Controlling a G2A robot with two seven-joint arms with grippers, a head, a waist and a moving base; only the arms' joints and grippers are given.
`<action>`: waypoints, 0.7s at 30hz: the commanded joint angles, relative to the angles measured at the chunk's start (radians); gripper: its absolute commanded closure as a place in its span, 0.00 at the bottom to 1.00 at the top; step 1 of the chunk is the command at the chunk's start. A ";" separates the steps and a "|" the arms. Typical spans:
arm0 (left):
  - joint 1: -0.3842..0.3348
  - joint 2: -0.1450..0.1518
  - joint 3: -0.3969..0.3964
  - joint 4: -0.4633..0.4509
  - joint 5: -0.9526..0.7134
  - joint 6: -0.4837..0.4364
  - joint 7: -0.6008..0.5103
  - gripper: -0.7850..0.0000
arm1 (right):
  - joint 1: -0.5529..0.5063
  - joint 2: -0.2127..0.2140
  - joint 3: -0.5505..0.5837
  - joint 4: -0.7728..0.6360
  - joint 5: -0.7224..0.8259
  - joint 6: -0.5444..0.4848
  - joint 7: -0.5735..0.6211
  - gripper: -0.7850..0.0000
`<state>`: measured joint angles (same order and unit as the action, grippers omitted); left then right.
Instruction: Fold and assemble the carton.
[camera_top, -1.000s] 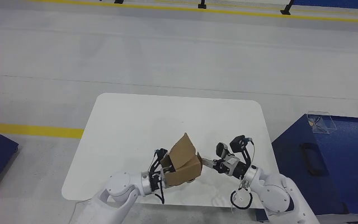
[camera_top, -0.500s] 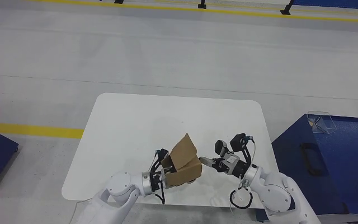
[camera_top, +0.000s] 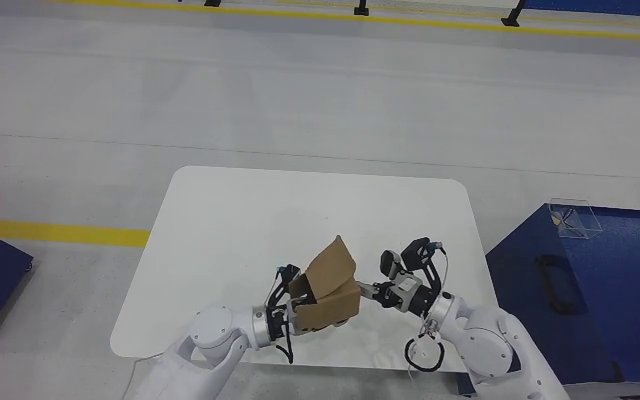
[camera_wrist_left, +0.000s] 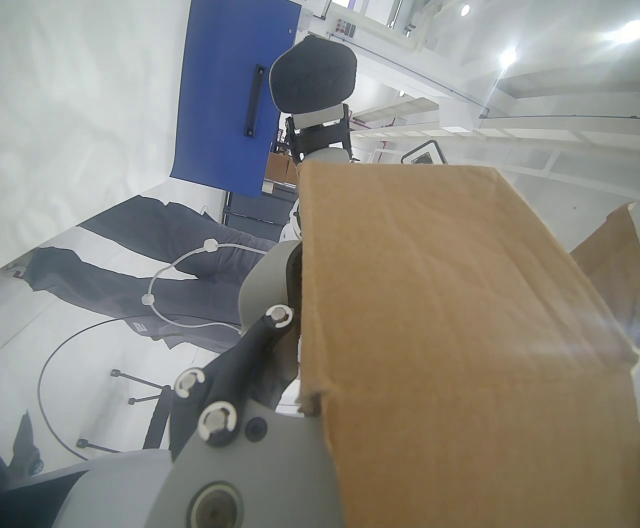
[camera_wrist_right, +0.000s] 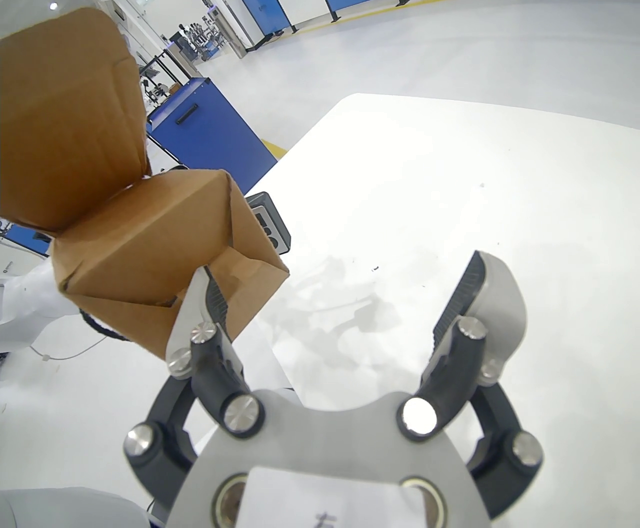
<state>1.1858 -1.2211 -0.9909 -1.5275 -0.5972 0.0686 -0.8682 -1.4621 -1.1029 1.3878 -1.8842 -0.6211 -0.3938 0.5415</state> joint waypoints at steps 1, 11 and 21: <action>0.001 0.000 -0.001 -0.001 0.000 0.000 -0.001 1.00 | 0.000 0.000 -0.004 -0.004 0.000 0.003 -0.005 0.00; 0.007 0.002 -0.010 -0.004 -0.002 -0.003 -0.011 1.00 | -0.007 0.004 0.047 0.028 0.027 0.057 -0.041 0.00; 0.006 0.002 -0.008 -0.001 -0.001 0.000 -0.011 1.00 | 0.004 0.001 -0.019 0.045 0.038 0.045 0.002 0.00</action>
<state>1.1920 -1.2193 -0.9991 -1.5286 -0.5984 0.0681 -0.8795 -1.4580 -1.1020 1.3725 -1.8371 -0.5881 -0.3453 0.5450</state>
